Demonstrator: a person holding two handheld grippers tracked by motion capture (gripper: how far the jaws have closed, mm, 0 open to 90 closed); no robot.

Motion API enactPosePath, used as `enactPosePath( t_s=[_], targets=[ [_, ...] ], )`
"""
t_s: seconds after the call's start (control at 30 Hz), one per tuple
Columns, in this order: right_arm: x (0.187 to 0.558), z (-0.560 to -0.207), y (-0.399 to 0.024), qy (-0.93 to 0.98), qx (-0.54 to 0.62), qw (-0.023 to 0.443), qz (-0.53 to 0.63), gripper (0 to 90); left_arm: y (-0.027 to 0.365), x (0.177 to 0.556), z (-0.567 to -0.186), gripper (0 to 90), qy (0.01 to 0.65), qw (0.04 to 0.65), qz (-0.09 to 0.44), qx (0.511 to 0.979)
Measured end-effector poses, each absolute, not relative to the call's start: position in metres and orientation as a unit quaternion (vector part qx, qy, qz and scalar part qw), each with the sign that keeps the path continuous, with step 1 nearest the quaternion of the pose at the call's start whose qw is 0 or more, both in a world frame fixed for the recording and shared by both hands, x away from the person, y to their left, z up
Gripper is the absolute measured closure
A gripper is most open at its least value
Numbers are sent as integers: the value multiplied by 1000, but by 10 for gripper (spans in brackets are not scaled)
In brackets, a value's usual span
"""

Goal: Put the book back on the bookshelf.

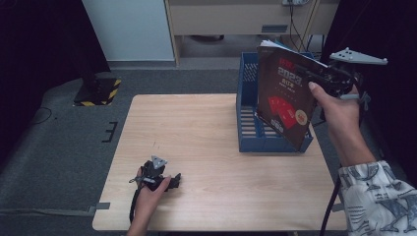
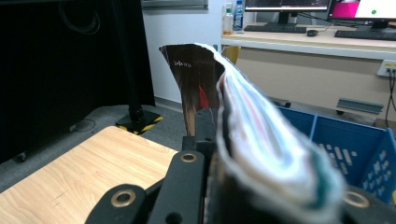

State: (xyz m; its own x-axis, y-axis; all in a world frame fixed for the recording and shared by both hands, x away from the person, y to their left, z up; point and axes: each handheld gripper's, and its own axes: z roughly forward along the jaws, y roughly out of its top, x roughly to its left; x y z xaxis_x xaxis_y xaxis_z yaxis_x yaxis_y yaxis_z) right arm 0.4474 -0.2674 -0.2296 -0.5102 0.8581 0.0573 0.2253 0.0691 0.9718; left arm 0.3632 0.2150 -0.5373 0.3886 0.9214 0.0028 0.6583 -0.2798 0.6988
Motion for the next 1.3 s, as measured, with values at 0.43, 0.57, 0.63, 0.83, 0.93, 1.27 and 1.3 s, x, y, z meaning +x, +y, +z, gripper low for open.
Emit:
enactPosePath(
  t_s=[0.43, 0.57, 0.63, 0.83, 0.93, 1.27, 1.3],
  targets=[
    [445, -225, -281, 665, 413, 306, 542, 871, 215, 363, -537, 0, 512, 314, 210, 772],
    [444, -224, -286, 663, 419, 313, 535, 870, 215, 363, -537, 0, 512, 314, 210, 772],
    [444, -224, -288, 662, 422, 319, 531, 870, 215, 363, -537, 0, 512, 314, 209, 772],
    [445, -224, -294, 660, 430, 331, 519, 870, 215, 363, -537, 0, 512, 314, 210, 772],
    [445, -224, -298, 658, 436, 335, 514, 870, 215, 363, -537, 0, 512, 314, 210, 772],
    [444, -226, -310, 651, 450, 346, 504, 870, 215, 363, -537, 0, 512, 314, 210, 772],
    [444, -227, -311, 651, 451, 347, 502, 871, 214, 363, -537, 0, 512, 314, 210, 772]
  ],
)
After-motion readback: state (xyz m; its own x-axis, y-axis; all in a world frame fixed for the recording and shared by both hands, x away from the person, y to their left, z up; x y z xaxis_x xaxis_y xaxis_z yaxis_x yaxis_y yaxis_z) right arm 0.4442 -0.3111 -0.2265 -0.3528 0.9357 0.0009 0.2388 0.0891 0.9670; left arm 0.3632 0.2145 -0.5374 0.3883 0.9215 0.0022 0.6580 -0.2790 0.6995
